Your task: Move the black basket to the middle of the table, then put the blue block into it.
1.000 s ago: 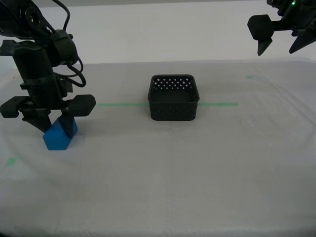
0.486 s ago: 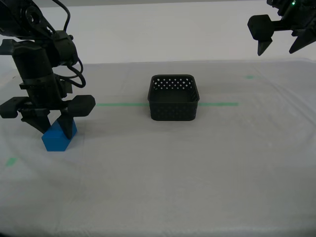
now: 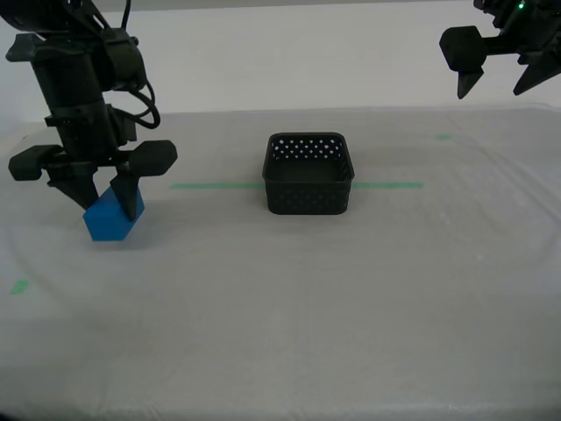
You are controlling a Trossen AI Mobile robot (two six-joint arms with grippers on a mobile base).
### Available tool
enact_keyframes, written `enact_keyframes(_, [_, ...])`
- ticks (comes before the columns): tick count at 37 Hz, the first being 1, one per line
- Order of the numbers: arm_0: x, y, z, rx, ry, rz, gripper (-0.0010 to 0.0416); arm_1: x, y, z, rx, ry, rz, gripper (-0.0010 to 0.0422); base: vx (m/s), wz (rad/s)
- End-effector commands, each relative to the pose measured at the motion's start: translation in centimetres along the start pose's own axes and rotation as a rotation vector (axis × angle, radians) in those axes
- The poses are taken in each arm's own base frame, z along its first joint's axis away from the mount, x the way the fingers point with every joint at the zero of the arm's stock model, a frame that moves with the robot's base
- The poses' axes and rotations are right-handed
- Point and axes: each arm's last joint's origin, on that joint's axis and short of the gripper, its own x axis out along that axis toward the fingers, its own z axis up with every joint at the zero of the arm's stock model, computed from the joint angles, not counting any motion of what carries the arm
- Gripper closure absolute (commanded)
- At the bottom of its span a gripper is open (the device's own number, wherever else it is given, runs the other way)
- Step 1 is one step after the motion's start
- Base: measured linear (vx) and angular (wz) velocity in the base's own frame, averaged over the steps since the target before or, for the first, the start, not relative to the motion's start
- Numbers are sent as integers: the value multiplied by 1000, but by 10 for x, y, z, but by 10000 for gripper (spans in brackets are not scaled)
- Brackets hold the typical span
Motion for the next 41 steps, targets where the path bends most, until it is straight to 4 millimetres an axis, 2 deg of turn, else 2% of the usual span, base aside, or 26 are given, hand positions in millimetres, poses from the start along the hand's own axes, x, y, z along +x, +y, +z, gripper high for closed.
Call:
enact_keyframes(1, [0,0,0,-1,-2,0,7,-9,-7,7,18,-24,-13,413,0,0])
enact_keyframes(7, [0,0,0,-1,-2,0,7,-28,-23,18,43,-52,-22,413,0,0])
enact_keyframes(16, [0,0,0,-1,-2,0,7,-68,-56,33,125,-126,-49,412,0,0])
enact_keyframes(28, [0,0,0,-1,-2,0,7,-127,-100,53,117,-338,-154,412,0,0])
enact_keyframes(33, [0,0,0,-1,-2,0,7,-146,-109,59,128,-408,-187,413,0,0])
enact_keyframes(41, [0,0,0,-1,-2,0,7,-161,-116,62,100,-464,-226,413,0,0])
